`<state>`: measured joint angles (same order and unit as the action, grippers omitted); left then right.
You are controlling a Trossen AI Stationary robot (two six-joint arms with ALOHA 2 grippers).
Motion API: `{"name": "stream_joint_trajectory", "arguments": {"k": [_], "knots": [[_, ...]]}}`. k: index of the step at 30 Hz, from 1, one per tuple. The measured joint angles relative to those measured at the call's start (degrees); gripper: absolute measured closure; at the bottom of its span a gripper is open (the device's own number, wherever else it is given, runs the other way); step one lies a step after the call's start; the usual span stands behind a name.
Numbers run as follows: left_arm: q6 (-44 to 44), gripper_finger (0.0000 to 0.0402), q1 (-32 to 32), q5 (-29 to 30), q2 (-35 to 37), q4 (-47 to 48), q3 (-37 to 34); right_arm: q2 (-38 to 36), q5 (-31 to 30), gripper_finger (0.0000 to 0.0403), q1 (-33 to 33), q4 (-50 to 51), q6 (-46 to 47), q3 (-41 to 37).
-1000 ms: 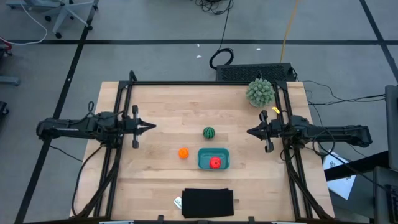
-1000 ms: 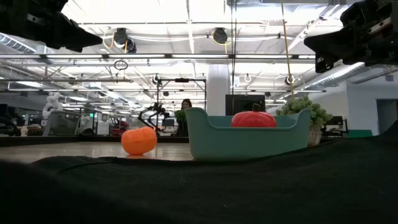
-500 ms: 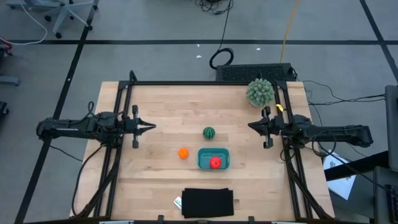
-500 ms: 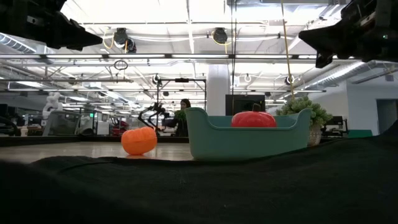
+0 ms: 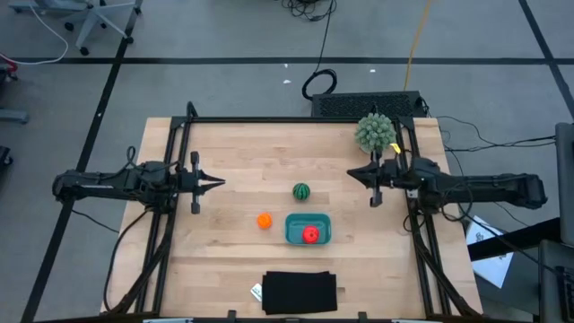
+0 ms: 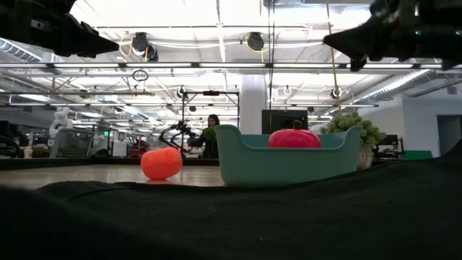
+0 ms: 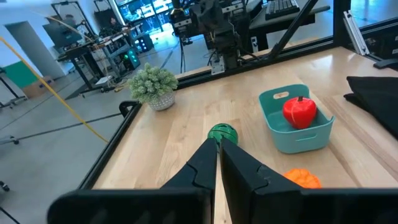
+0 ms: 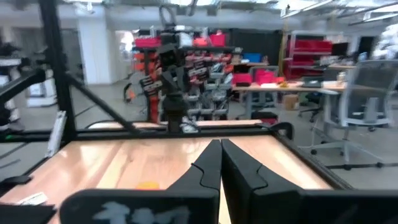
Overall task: Pick and placing Produce into tupperware
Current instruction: Put the watermelon into the blue bin
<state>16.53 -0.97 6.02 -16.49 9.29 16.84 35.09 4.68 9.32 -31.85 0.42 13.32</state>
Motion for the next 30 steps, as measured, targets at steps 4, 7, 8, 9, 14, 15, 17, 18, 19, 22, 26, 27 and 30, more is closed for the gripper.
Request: {"name": "stream_joint_trajectory", "arguments": {"k": [4,7,8,9,14,15,17,18,19,22,26,27,30], "knots": [[0.0,0.0376,0.0,0.0,0.0,0.1,0.0,5.7,1.6,0.0403,0.5,-0.1,0.0,4.7],[0.0,0.0376,0.0,0.0,0.0,0.1,0.0,10.1,1.8,0.0403,1.0,0.6,0.0,8.2],[0.0,0.0376,0.0,0.0,0.0,0.1,0.0,11.5,2.4,0.0403,1.3,0.9,0.0,9.6],[0.0,0.0376,0.0,0.0,0.0,0.1,0.0,13.1,3.6,0.0403,1.6,0.9,0.0,11.0],[0.0,0.0376,0.0,0.0,0.0,0.2,0.0,21.2,7.7,0.0403,3.2,0.9,0.0,16.8],[0.0,0.0376,0.0,0.0,0.0,0.2,0.0,22.7,7.7,0.0403,3.6,0.9,0.0,17.7],[0.0,0.0376,0.0,0.0,0.0,0.2,0.0,25.7,7.7,0.0403,4.5,0.8,0.2,19.6],[0.0,0.0376,0.0,0.0,0.0,0.2,0.0,27.3,7.9,0.0403,5.0,0.8,0.2,20.5],[0.0,0.0376,0.0,0.0,0.0,0.2,0.0,28.7,8.7,0.0403,5.5,0.8,0.2,21.4],[0.0,0.0376,0.0,0.0,0.0,0.3,0.0,32.8,11.3,0.0403,7.0,-0.4,0.9,24.0],[0.1,0.0376,0.0,0.0,0.0,0.4,0.0,38.0,15.0,0.0403,8.6,-3.9,2.2,27.3],[0.2,0.0376,0.0,0.0,0.0,0.4,0.0,39.3,15.2,0.0403,8.7,-4.6,2.6,28.1],[0.3,0.0376,0.0,0.0,0.0,0.5,0.0,42.5,15.3,0.0403,9.1,-5.3,3.0,30.8]]}}
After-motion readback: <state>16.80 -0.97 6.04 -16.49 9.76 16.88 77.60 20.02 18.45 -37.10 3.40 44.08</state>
